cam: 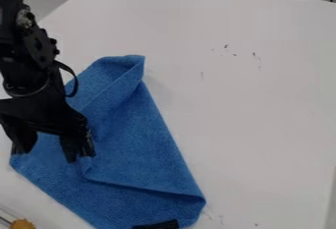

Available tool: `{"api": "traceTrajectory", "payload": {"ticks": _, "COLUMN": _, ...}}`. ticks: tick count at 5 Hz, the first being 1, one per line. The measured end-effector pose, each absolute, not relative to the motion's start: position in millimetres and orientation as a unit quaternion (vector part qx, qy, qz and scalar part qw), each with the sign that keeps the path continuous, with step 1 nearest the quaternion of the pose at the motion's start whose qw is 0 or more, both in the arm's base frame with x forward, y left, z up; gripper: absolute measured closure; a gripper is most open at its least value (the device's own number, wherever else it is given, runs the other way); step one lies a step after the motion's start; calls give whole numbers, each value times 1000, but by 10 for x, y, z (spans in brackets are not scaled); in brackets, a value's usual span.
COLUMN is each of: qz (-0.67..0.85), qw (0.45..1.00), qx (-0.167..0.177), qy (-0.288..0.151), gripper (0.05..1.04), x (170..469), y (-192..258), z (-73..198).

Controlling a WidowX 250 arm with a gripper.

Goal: Unfold the cloth from bottom left to the top right

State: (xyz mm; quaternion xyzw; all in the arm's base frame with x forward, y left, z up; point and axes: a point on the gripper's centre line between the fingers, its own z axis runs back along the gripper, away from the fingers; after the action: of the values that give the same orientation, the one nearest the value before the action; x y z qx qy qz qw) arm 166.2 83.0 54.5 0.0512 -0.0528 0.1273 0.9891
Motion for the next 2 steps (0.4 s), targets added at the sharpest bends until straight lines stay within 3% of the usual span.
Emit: {"api": "traceTrajectory", "payload": {"ticks": 2, "qz": 119, "qw": 991, "qx": 41, "qy": -38, "gripper": 84, "x": 1751, "y": 845, "z": 345}}
